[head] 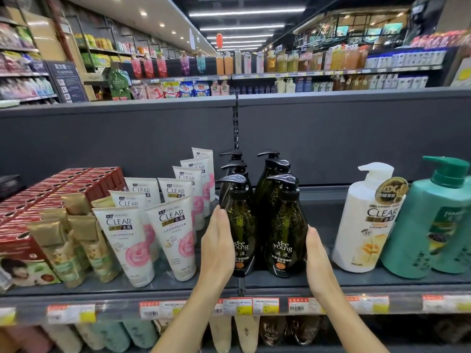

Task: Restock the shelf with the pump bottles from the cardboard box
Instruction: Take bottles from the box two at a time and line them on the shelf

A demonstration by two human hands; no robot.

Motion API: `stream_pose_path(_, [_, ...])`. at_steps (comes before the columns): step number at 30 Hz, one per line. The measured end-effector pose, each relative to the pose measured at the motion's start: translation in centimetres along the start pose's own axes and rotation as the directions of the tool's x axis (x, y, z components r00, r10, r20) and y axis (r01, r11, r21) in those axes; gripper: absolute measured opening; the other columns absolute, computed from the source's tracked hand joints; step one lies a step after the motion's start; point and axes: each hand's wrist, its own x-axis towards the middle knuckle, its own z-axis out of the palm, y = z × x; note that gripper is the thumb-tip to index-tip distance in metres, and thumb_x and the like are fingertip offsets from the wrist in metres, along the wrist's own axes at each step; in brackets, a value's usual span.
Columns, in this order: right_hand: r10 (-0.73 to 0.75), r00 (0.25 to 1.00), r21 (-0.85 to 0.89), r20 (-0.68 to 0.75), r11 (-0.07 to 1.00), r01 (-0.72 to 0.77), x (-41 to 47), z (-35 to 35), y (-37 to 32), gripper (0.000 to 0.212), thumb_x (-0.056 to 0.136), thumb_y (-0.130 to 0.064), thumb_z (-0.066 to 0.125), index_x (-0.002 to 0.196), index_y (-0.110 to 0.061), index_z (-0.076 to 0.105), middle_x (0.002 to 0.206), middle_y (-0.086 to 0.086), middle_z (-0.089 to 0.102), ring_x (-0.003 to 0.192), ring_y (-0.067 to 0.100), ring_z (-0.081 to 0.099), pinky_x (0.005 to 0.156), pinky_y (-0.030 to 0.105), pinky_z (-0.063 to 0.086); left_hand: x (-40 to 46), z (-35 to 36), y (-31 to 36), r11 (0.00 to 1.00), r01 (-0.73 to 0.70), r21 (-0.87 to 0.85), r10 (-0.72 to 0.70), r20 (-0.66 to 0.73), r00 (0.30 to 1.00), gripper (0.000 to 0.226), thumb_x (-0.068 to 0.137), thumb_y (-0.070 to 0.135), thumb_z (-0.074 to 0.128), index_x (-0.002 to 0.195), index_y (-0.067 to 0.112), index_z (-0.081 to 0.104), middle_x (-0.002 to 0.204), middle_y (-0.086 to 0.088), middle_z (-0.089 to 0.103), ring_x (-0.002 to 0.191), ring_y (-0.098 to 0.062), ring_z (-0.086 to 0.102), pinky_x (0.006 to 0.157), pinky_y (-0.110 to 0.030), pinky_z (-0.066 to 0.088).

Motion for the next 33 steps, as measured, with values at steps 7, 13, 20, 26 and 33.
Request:
stream_pose_path(7, [-0.003, 1.000, -0.055, -0.008, 0.998, 0.002, -0.2, -0.8, 0.5, 0.080, 0.082, -0.086, 0.023, 0.145, -0.039, 0.040, 0.144, -0.011, 0.052, 0.136, 0.008, 0.045, 0.115, 0.046, 0.035, -1.1, -0.2, -0.6, 0.981, -0.150, 0.122, 0.153, -0.021, 0.988, 0.070, 0.092, 0.056, 0.044, 0.153, 0.029, 0.021, 0.146, 0.024, 0.032, 0.131, 0.017, 0.025, 0.100, -0.002, 0.017])
stream_pose_path(13, [-0.008, 1.000, -0.115, -0.002, 0.993, 0.008, -1.3, -1.0, -0.5, 0.042, 0.093, -0.066, 0.028, 0.129, -0.049, 0.043, 0.130, -0.023, 0.053, 0.121, -0.015, 0.044, 0.104, 0.015, 0.037, -1.8, -0.5, -1.0, 0.937, -0.206, 0.283, 0.203, 0.039, 0.978, 0.091, 0.080, 0.056, 0.066, 0.153, 0.032, 0.018, 0.148, 0.024, 0.030, 0.134, 0.007, 0.027, 0.108, -0.020, 0.026])
stream_pose_path(20, [-0.022, 0.999, -0.167, 0.048, 0.986, 0.030, -1.7, -1.2, -1.1, 0.066, 0.087, -0.062, 0.034, 0.146, -0.032, 0.040, 0.134, -0.017, 0.053, 0.116, -0.019, 0.042, 0.084, 0.008, 0.037, -1.8, -0.6, -0.8, 0.937, -0.207, 0.282, 0.204, 0.039, 0.978, 0.087, 0.078, 0.058, 0.065, 0.151, 0.033, 0.024, 0.145, 0.021, 0.041, 0.128, 0.010, 0.037, 0.103, -0.014, 0.030])
stream_pose_path(26, [-0.065, 0.997, -0.198, 0.044, 0.978, 0.073, -1.9, -1.5, -1.4, 0.055, 0.090, -0.059, 0.038, 0.139, -0.037, 0.044, 0.136, -0.015, 0.054, 0.122, -0.008, 0.046, 0.090, 0.011, 0.038, -2.1, -0.3, -0.9, 0.938, -0.203, 0.281, 0.209, 0.009, 0.978, 0.089, 0.081, 0.058, 0.064, 0.153, 0.033, 0.019, 0.153, 0.020, 0.032, 0.138, 0.003, 0.030, 0.113, -0.026, 0.029])
stream_pose_path(33, [-0.078, 0.992, -0.316, 0.094, 0.943, 0.104, -1.9, -2.1, -1.1, 0.077, 0.077, -0.056, 0.075, 0.142, -0.034, 0.040, 0.133, -0.018, 0.057, 0.123, -0.001, 0.052, 0.103, 0.030, 0.047, -2.7, 0.2, -0.8, 0.918, -0.184, 0.352, 0.209, -0.032, 0.977, 0.100, 0.079, 0.056, 0.068, 0.155, 0.028, 0.011, 0.152, 0.021, 0.024, 0.135, 0.010, 0.020, 0.108, -0.018, 0.020])
